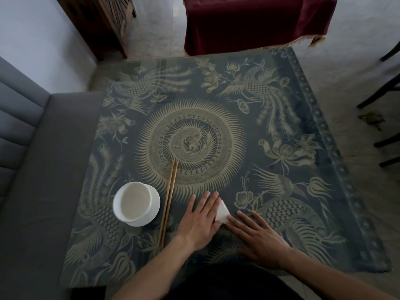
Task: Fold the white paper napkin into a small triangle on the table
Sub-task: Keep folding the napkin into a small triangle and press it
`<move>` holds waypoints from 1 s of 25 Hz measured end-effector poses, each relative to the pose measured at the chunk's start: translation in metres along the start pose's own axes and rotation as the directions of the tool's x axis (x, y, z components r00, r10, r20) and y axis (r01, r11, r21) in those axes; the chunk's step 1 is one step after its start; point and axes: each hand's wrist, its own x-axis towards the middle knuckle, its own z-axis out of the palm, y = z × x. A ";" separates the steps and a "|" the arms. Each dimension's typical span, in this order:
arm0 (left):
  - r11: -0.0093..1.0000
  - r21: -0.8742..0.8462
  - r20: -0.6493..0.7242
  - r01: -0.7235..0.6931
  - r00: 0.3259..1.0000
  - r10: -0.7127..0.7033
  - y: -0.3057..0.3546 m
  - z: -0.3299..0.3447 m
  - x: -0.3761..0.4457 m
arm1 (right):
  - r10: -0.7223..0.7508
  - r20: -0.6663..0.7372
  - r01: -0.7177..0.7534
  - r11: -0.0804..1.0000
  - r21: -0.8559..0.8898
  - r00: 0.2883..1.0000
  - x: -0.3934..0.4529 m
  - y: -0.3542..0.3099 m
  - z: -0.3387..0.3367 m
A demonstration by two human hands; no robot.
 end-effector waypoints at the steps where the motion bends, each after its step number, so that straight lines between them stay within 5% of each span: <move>1: 0.998 -0.009 -0.006 -0.057 0.998 0.057 0.002 0.001 -0.003 | -0.002 -0.007 0.002 1.000 0.007 1.000 0.000 0.000 0.000; 4: 0.968 0.029 0.038 -0.249 0.968 0.247 0.012 0.018 -0.024 | -0.011 -0.006 0.011 1.000 0.018 1.000 0.000 0.000 0.001; 19: 0.997 -0.080 -0.081 -0.020 0.997 0.014 0.003 0.004 -0.045 | -0.016 0.002 0.016 1.000 0.002 1.000 -0.001 0.001 0.000; 25: 0.973 0.033 0.062 -0.227 0.972 0.225 0.014 0.005 -0.015 | -0.009 0.005 0.009 1.000 0.011 1.000 0.000 0.001 -0.001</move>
